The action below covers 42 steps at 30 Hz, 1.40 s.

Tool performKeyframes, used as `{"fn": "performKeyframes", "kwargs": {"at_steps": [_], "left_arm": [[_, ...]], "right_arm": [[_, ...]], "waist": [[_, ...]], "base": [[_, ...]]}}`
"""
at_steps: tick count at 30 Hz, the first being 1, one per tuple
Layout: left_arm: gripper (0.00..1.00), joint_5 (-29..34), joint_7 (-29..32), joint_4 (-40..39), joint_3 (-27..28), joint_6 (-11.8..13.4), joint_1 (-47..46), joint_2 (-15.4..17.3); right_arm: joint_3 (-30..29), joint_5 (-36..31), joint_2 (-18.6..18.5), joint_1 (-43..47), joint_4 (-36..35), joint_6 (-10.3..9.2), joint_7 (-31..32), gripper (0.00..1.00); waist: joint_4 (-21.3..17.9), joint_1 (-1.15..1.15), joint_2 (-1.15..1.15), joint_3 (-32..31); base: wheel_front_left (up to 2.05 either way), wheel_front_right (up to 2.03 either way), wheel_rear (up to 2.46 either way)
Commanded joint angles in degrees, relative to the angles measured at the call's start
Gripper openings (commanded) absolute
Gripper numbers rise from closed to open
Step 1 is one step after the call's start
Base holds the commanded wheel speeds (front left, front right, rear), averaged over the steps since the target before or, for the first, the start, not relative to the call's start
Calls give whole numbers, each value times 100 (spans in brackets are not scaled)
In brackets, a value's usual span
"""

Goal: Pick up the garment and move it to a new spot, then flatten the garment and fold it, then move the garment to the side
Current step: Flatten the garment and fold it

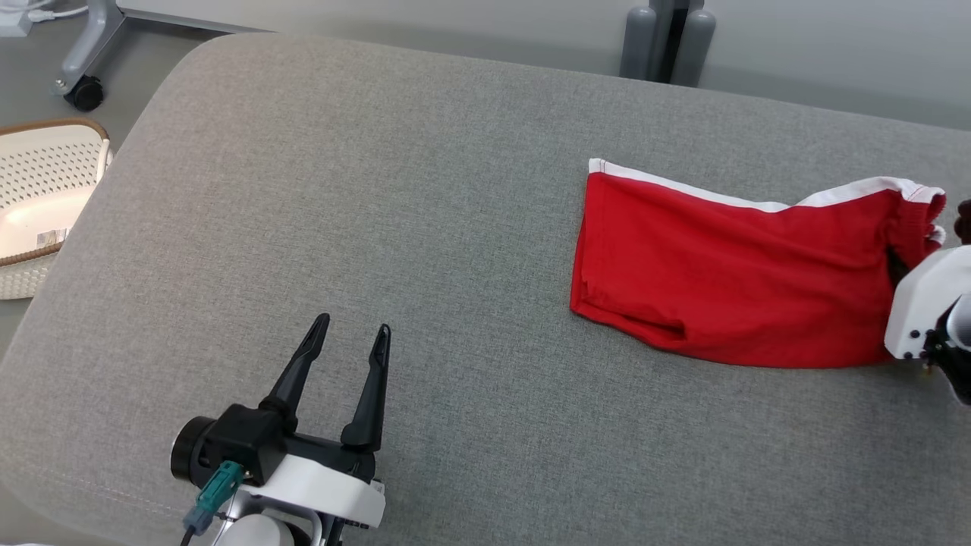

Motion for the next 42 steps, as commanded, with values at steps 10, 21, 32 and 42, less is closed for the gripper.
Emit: {"fn": "performKeyframes", "kwargs": {"at_steps": [10,21,32,42], "left_arm": [[100,-12,-21,115,-31,27,126,20],[100,-69,-21,124,-121,15,200,18],[100,-127,-21,57,-153,35,29,17],[100,-224,-21,13,-315,122,-87,18]], "right_arm": [[85,790,434,83,-746,1,230,0],[-148,1771,945,8,-984,1,451,0],[-146,2013,1181,-233,-701,2,169,0],[-149,2275,1268,-308,-750,2,103,0]], "waist": [[-88,0,0,-433],[199,0,0,-433],[620,0,0,8],[843,0,0,331]], "base": [[0,0,0],[0,0,0],[0,0,0],[0,0,0]]}}
